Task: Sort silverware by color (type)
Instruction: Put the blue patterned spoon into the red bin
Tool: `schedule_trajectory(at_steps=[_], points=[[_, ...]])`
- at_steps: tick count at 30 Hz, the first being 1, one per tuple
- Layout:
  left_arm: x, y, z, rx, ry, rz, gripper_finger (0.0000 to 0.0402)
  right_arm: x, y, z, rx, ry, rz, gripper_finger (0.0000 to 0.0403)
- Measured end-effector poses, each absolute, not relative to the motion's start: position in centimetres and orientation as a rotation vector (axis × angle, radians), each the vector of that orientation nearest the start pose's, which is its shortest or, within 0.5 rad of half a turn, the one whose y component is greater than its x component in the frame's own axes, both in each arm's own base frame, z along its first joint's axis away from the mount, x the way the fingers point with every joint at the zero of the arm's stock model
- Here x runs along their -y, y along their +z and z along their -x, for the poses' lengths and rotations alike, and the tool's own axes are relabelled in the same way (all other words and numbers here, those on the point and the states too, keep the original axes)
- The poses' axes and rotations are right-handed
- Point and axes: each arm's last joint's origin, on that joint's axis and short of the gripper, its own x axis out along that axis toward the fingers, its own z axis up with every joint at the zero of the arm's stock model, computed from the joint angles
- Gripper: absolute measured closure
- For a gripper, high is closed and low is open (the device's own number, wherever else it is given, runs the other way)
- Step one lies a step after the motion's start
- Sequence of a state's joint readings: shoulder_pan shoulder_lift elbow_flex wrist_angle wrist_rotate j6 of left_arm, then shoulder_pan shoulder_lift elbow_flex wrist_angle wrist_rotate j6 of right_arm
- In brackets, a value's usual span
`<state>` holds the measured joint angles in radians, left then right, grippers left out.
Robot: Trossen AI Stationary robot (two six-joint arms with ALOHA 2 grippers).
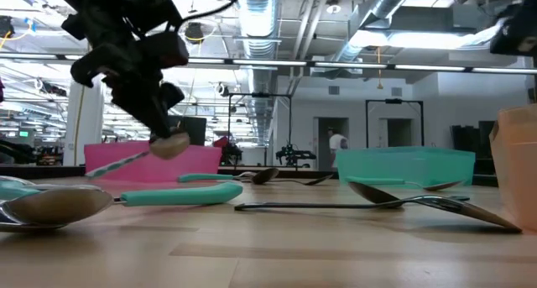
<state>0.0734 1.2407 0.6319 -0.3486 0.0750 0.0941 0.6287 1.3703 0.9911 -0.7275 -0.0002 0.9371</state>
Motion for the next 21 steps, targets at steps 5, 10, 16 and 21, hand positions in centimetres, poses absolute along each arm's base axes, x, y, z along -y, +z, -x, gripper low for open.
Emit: schedule_trajectory(at_steps=[5,10,16,21], points=[[-1.9,19.6,-22.0,-0.883,-0.049,0.032,0.0401,-13.9,25.1,-21.2,-1.167,0.035,-0.466,0.0223],[-2.1,20.4,-21.6,-0.841,-0.042,0.051,0.0401,-11.8,26.2,-21.3,-1.12,0.044,-0.428,0.0223],[-2.0,21.0,-21.4,-0.806,-0.047,0.062,0.0401,-8.7,27.0,-22.1,-1.04,0.038,-0.314,0.0223],[-2.5,22.1,-21.4,-0.703,-0.051,0.078,0.0401,-5.2,27.2,-23.3,-0.977,-0.029,-0.202,0.0223]])
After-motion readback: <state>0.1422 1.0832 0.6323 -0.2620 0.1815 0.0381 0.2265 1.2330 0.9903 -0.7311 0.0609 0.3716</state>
